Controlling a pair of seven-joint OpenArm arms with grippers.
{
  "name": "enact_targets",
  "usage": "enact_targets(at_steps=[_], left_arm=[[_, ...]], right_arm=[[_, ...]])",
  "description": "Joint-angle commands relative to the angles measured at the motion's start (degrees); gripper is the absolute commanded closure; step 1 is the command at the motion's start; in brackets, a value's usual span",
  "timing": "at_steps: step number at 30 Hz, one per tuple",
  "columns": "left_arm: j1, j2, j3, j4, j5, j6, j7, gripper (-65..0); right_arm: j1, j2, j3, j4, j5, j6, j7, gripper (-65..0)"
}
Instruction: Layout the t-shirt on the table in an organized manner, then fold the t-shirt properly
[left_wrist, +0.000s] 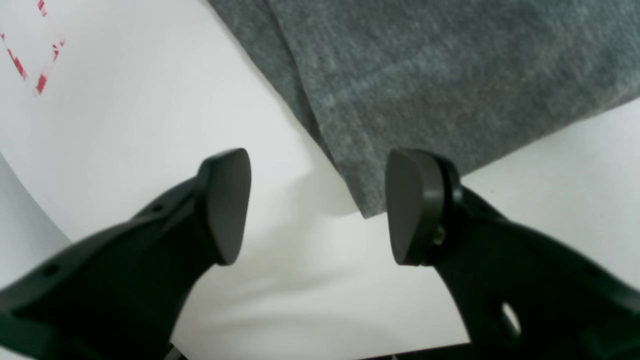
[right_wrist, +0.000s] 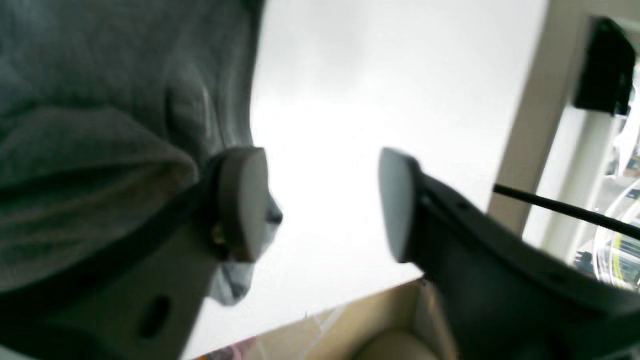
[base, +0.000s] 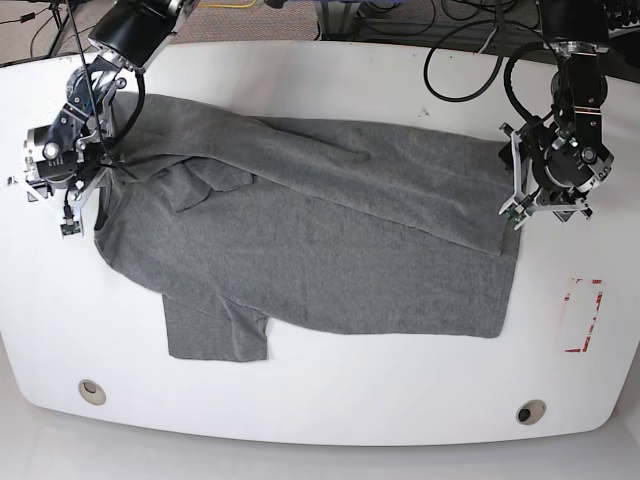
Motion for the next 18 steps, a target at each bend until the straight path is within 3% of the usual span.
enact_targets(at_steps=[1, 6, 9, 18], left_arm=[[-0.8, -0.9, -0.5, 0.8, 0.2, 0.0, -0.5, -39.7], [-0.8, -0.8, -0.4, 0.8, 0.1, 0.0, -0.5, -39.7], [-0.8, -0.8, -0.4, 0.8, 0.1, 0.0, -0.5, -39.7], [-0.8, -0.8, -0.3, 0.8, 0.1, 0.0, -0.5, -39.7]], right_arm=[[0.5, -0.6, 0.1, 2.5, 2.1, -0.1, -0.7, -45.5], [-0.8, -0.9, 0.3, 2.5, 5.1, -0.1, -1.6, -64.8], [-2.3, -1.0, 0.3, 2.5, 9.5, -0.1, -1.6, -64.7], [-3.4, -0.9, 0.3, -3.1, 18.3, -0.1, -0.9, -53.7]])
